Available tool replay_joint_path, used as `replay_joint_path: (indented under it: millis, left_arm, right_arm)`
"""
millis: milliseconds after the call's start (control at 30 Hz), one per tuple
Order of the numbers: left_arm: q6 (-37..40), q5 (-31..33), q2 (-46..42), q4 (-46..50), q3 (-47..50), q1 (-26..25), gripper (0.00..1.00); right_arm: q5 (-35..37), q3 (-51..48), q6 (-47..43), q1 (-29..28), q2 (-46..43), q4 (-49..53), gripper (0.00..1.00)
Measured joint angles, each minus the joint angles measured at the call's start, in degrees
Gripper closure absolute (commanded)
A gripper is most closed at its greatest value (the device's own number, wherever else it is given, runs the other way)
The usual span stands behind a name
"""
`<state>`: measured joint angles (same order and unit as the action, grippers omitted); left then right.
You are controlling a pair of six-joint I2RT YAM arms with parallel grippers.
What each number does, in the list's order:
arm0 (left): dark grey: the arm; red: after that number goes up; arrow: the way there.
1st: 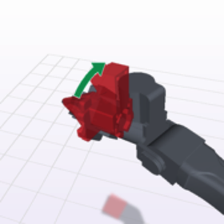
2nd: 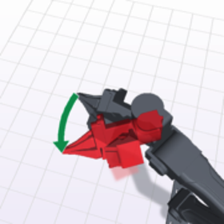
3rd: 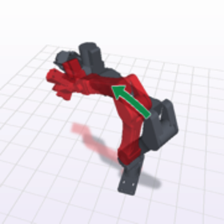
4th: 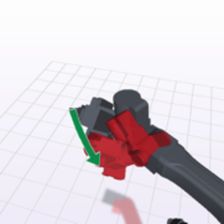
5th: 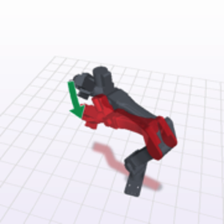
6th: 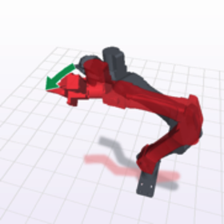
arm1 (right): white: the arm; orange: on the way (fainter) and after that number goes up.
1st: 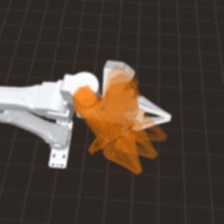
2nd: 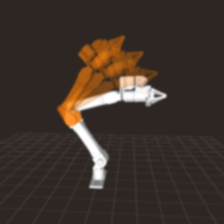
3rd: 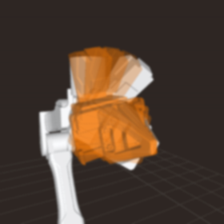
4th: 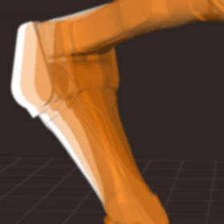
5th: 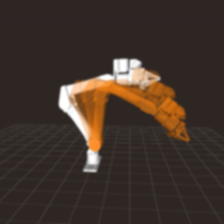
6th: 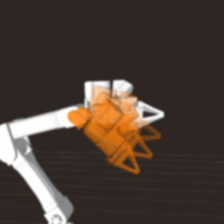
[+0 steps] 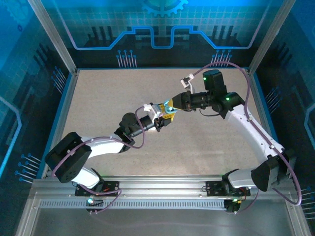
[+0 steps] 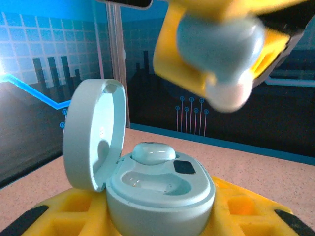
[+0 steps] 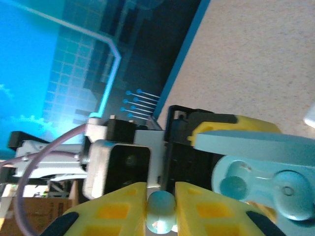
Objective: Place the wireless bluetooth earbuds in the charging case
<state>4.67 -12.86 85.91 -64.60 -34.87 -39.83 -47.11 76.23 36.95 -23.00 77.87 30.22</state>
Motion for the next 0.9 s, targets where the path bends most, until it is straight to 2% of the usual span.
replay_joint_path:
  millis: [400,900]
  left_arm:
    - [0.0,0.0,0.4,-1.2,-0.7,-0.6,0.69]
    - [0.0,0.3,0.4,-1.1,-0.7,-0.6,0.69]
  right_arm:
    - [6.2,1.4,-2.8,-2.1,1.6,3.6,0.78]
    - [7.8,1.5,-2.1,-2.2,1.6,2.2,0.78]
